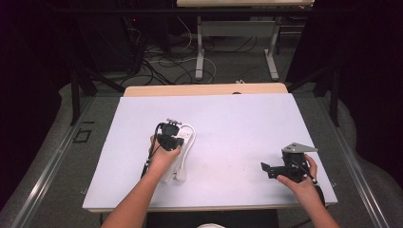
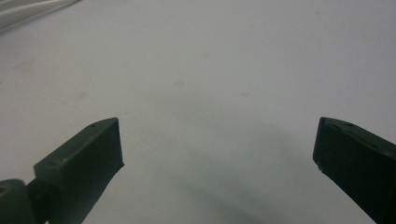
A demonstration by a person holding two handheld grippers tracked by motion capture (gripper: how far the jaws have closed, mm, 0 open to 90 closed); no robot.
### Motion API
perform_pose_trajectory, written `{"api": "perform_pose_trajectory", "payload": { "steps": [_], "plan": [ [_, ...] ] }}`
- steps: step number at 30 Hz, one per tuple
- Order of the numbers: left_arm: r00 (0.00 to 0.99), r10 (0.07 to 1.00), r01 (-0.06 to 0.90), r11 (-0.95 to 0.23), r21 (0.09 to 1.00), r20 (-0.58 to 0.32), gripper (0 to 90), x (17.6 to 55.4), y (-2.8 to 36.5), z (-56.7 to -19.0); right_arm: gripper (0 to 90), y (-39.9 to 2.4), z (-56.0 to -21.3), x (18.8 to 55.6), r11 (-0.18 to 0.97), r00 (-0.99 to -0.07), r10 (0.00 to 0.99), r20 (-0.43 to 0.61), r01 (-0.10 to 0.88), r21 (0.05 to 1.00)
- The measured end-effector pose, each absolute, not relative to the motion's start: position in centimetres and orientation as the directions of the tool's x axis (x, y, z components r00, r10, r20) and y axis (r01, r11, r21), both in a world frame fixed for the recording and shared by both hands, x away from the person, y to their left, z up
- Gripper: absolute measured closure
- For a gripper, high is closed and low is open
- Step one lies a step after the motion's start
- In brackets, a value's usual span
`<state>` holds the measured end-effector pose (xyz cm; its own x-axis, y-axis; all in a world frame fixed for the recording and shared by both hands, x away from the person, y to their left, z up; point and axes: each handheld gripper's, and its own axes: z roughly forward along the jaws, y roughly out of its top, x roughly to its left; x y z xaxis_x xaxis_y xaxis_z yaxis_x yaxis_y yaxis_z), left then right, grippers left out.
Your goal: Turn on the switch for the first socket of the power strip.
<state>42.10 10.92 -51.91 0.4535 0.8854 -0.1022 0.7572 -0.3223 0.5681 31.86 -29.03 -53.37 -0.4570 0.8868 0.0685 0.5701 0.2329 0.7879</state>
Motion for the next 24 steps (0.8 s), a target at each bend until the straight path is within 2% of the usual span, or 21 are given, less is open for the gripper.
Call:
{"api": "perform_pose_trajectory", "payload": {
  "steps": [10, 24],
  "plan": [
    [0.45, 0.885, 0.76, -0.31, 0.572, -0.118, 90.0, 42.27, 11.04, -52.2, 0.9, -29.13, -53.32, 31.92, 0.229, -0.46, 0.885, 0.076, 0.572, 0.788],
    [0.452, 0.887, 0.751, -0.323, 0.576, -0.092, 90.0, 42.15, 10.76, -52.16, 0.9, -29.03, -53.31, 32.03, 0.233, -0.465, 0.882, 0.078, 0.574, 0.785]
  ]
}}
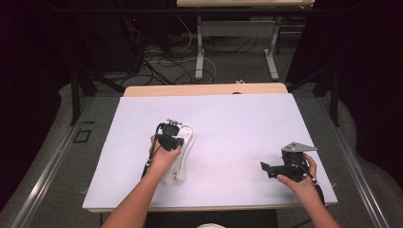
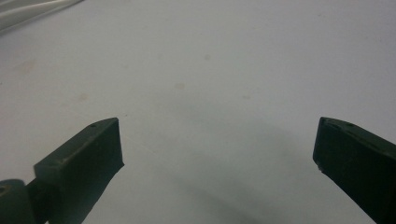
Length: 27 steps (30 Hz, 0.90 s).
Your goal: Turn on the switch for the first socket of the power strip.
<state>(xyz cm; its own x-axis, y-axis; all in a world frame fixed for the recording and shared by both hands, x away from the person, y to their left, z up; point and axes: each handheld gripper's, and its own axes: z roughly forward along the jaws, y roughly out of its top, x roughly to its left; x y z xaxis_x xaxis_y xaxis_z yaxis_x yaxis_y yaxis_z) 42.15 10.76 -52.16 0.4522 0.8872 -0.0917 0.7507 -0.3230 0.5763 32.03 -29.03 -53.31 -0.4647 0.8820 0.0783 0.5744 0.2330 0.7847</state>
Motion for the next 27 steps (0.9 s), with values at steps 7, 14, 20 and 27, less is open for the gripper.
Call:
{"api": "perform_pose_trajectory", "payload": {
  "steps": [7, 14, 20, 27],
  "plan": [
    [0.45, 0.888, 0.755, -0.323, 0.57, -0.093, 89.9, 42.17, 10.58, -52.11, 0.9, -29.14, -53.27, 31.97, 0.224, -0.458, 0.885, 0.084, 0.578, 0.785],
    [0.453, 0.886, 0.752, -0.318, 0.577, -0.102, 88.2, 42.14, 10.44, -51.89, 0.9, -29.23, -53.33, 31.97, 0.228, -0.456, 0.887, 0.076, 0.575, 0.786],
    [0.46, 0.881, 0.75, -0.321, 0.578, -0.107, 84.4, 42.04, 10.52, -51.62, 0.9, -29.24, -53.36, 31.97, 0.227, -0.458, 0.885, 0.08, 0.577, 0.785],
    [0.469, 0.874, 0.748, -0.318, 0.583, -0.126, 76.9, 41.9, 10.71, -51.28, 0.9, -29.22, -53.37, 31.97, 0.224, -0.457, 0.885, 0.083, 0.578, 0.785]
  ]
}}
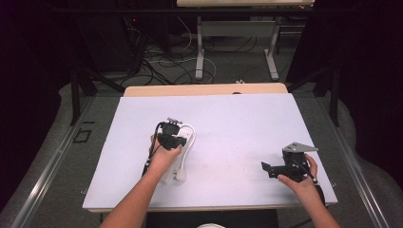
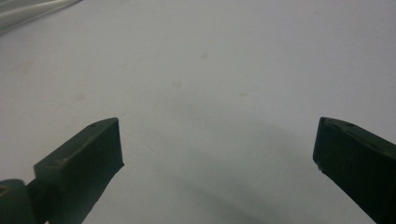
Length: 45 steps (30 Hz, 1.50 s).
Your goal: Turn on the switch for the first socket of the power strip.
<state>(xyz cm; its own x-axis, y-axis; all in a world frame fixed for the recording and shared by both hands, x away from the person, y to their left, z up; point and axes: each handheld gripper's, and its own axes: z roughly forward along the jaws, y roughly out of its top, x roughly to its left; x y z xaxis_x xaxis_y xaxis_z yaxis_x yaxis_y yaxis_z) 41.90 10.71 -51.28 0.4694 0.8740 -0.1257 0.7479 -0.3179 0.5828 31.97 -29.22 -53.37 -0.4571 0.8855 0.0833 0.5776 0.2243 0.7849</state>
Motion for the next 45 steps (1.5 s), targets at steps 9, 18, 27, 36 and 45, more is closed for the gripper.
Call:
{"api": "perform_pose_trajectory", "payload": {
  "steps": [9, 18, 27, 36, 45],
  "plan": [
    [0.492, 0.861, 0.728, -0.327, 0.603, -0.127, 68.1, 41.5, 10.3, -50.4, 0.9, -29.3, -53.4, 32.0, 0.226, -0.457, 0.886, 0.08, 0.576, 0.785],
    [0.517, 0.848, 0.703, -0.342, 0.624, -0.118, 57.7, 40.9, 9.9, -49.6, 0.9, -29.3, -53.4, 32.0, 0.228, -0.458, 0.886, 0.078, 0.575, 0.786],
    [0.533, 0.834, 0.685, -0.325, 0.652, -0.143, 46.9, 40.4, 9.8, -49.0, 0.9, -29.3, -53.3, 32.0, 0.227, -0.457, 0.886, 0.078, 0.574, 0.787],
    [0.556, 0.822, 0.654, -0.34, 0.676, -0.125, 39.3, 39.7, 9.9, -48.5, 0.9, -29.3, -53.3, 31.9, 0.224, -0.453, 0.888, 0.079, 0.576, 0.786],
    [0.602, 0.794, 0.596, -0.375, 0.71, -0.086, 31.8, 39.0, 10.2, -47.8, 0.9, -29.4, -53.3, 31.9, 0.225, -0.452, 0.889, 0.076, 0.575, 0.787]
  ]
}}
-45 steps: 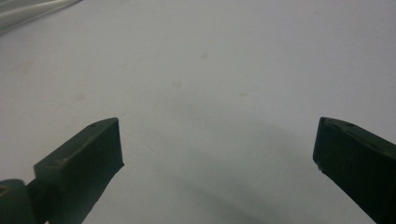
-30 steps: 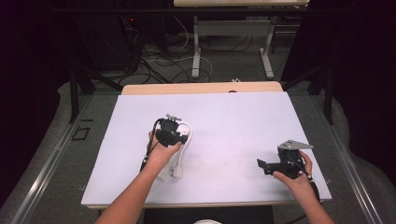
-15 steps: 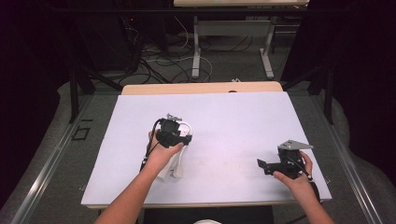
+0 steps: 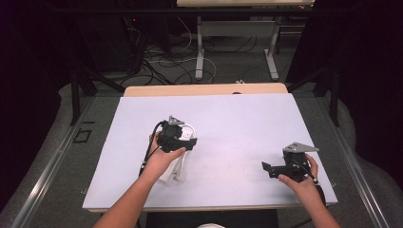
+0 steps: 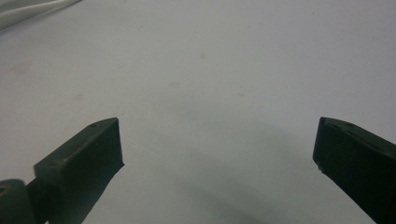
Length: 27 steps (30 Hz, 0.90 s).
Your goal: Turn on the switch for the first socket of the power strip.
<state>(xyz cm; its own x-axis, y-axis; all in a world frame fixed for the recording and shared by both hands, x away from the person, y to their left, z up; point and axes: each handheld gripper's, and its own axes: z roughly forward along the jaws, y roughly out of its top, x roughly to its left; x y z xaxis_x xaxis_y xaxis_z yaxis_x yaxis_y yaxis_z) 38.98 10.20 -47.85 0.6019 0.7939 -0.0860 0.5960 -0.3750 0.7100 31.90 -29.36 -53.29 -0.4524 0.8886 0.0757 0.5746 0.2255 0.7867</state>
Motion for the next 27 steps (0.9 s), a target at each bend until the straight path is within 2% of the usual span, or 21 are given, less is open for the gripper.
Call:
{"api": "perform_pose_trajectory", "payload": {
  "steps": [10, 15, 18, 22, 27],
  "plan": [
    [0.616, 0.783, 0.59, -0.39, 0.707, -0.082, 28.2, 38.0, 10.6, -47.5, 0.9, -29.4, -53.3, 31.9, 0.228, -0.457, 0.886, 0.075, 0.572, 0.788],
    [0.603, 0.79, 0.605, -0.365, 0.708, -0.108, 25.9, 37.7, 10.9, -47.5, 0.9, -29.3, -53.3, 31.9, 0.225, -0.454, 0.888, 0.079, 0.576, 0.786],
    [0.595, 0.794, 0.613, -0.346, 0.711, -0.127, 19.5, 37.6, 11.1, -47.5, 0.9, -29.3, -53.3, 31.9, 0.224, -0.454, 0.887, 0.08, 0.577, 0.786],
    [0.589, 0.796, 0.617, -0.332, 0.714, -0.139, 15.4, 37.4, 11.4, -47.3, 0.9, -29.3, -53.3, 31.9, 0.228, -0.454, 0.888, 0.074, 0.574, 0.786],
    [0.596, 0.789, 0.606, -0.324, 0.727, -0.146, 2.6, 37.1, 11.6, -47.2, 0.9, -29.3, -53.3, 31.9, 0.225, -0.453, 0.888, 0.078, 0.576, 0.786]
  ]
}}
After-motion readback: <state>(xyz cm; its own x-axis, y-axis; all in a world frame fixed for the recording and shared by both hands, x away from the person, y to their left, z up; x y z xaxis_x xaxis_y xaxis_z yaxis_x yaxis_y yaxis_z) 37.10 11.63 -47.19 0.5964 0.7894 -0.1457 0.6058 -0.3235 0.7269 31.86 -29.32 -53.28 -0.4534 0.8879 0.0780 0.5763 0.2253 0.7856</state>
